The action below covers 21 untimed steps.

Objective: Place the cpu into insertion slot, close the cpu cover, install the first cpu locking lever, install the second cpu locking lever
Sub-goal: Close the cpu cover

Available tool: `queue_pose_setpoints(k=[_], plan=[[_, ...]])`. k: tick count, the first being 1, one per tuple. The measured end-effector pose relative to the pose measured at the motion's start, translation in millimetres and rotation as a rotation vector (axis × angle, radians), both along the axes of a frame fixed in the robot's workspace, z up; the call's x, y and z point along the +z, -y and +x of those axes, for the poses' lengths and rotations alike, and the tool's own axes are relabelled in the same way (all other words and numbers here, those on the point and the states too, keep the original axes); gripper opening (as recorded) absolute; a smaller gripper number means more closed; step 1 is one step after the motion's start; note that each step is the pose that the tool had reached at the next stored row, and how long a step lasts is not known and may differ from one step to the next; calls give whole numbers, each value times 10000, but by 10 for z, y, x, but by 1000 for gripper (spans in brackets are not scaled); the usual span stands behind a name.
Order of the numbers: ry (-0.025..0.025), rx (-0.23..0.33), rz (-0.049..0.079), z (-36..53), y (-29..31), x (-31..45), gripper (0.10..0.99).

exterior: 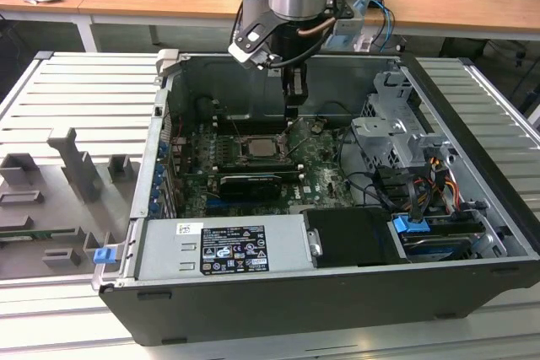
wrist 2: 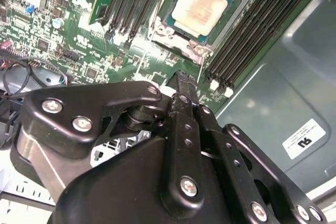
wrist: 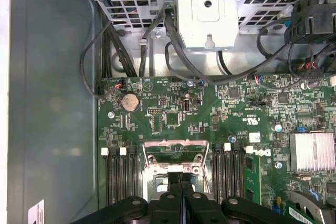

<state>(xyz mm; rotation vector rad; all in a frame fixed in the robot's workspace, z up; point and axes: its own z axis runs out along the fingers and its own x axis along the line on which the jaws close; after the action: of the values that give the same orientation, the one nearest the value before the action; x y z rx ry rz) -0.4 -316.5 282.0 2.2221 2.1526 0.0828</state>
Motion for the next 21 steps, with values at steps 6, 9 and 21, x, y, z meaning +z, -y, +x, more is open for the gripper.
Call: queue_pose_setpoints(k=[6,9,21], plan=[[-1,1,-2,91,-3,0,106],[-1,0,-1,129,-3,0,106],[-2,0,0,291,-7,-1,106]])
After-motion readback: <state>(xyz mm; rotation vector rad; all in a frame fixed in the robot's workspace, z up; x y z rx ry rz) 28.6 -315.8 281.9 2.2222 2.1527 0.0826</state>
